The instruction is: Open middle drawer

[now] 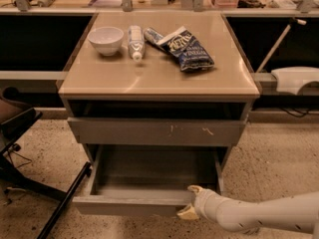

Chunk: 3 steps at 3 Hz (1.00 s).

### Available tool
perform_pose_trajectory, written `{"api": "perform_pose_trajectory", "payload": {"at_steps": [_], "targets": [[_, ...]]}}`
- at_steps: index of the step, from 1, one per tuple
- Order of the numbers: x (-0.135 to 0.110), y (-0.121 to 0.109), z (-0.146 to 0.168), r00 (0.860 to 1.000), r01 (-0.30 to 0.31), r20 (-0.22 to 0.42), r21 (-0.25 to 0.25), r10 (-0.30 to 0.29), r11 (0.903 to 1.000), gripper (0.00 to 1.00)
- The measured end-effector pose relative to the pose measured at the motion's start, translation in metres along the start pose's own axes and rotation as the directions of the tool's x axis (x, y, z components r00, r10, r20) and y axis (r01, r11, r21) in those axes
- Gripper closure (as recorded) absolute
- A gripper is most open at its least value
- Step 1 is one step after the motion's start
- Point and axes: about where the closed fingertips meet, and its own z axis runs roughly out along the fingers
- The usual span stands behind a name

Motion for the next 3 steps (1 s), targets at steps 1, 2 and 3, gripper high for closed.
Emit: {"api": "perform_pose_trajectory", "payload": {"at_steps": [1,2,3], "targets": [[-0.0005,0.0003,0.0000,1.000,0.000,0.000,0.000,0.000,1.0000,1.00],[0.0023,0.0034,-0.0033,1.000,-0.007,-0.001,0.009,0.007,0.9999,1.00],[0.0021,0.0037,-0.0033,1.000,-0.008,-0.001,0.010,0.008,0.9999,1.00]]}}
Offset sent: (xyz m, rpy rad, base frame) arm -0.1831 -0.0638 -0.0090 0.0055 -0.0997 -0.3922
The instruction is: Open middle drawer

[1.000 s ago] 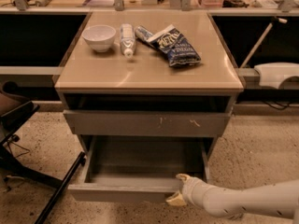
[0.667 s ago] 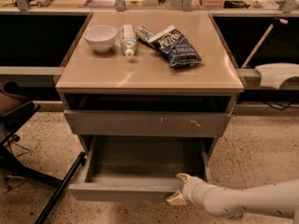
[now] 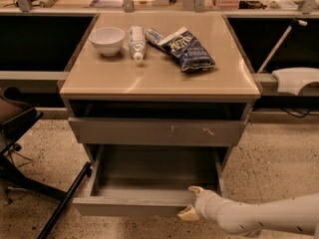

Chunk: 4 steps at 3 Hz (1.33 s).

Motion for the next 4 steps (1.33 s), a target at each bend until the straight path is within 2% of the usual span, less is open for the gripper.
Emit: {"api": "perform_pose_trajectory", "payload": {"at_steps": [4], "targets": [[0.0032,0.0109,-0.0092,1.000,-0.001,-0.002,0.006,0.001,1.0000,1.00]]}}
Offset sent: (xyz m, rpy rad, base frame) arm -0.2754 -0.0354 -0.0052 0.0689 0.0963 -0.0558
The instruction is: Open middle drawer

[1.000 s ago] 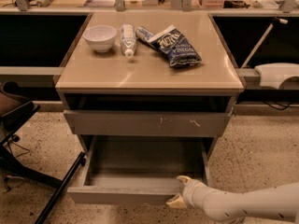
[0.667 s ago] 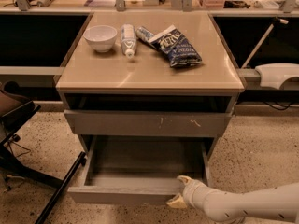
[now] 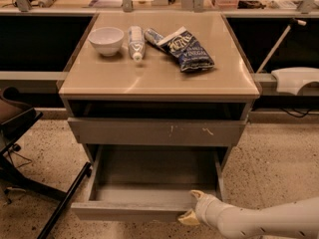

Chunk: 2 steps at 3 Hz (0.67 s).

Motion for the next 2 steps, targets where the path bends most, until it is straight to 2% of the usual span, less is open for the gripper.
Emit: {"api": "perform_pose_trajectory", "payload": {"at_steps": [2], "targets": [[0.0006,0.0036,-0.0053,1.000,0.003,-0.002,-0.001,-0.003,1.0000,1.00]]}}
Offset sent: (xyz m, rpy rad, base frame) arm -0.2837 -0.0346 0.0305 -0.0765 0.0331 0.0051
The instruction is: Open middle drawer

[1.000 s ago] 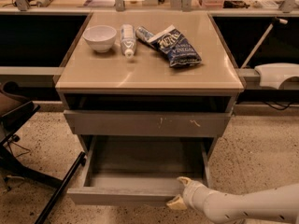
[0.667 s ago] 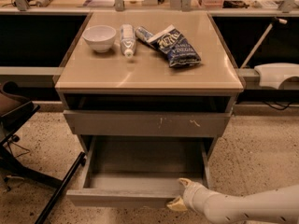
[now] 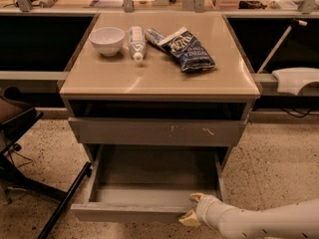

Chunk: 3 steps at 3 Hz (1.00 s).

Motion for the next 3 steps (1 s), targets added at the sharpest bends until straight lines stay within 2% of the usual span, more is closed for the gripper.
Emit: {"api": "perform_pose_trajectory", "payload": {"at_steps": [1,2,3], "targets": [[-0.002,-0.001,-0.003,1.000,0.000,0.000,0.000,0.000,1.0000,1.00],[-0.009,0.000,-0.047,0.999,-0.011,0.034,0.087,0.008,0.9961,1.00],[0.025,0.049,-0.100,1.000,-0.025,0.006,0.101,0.024,0.9946,1.00]]}}
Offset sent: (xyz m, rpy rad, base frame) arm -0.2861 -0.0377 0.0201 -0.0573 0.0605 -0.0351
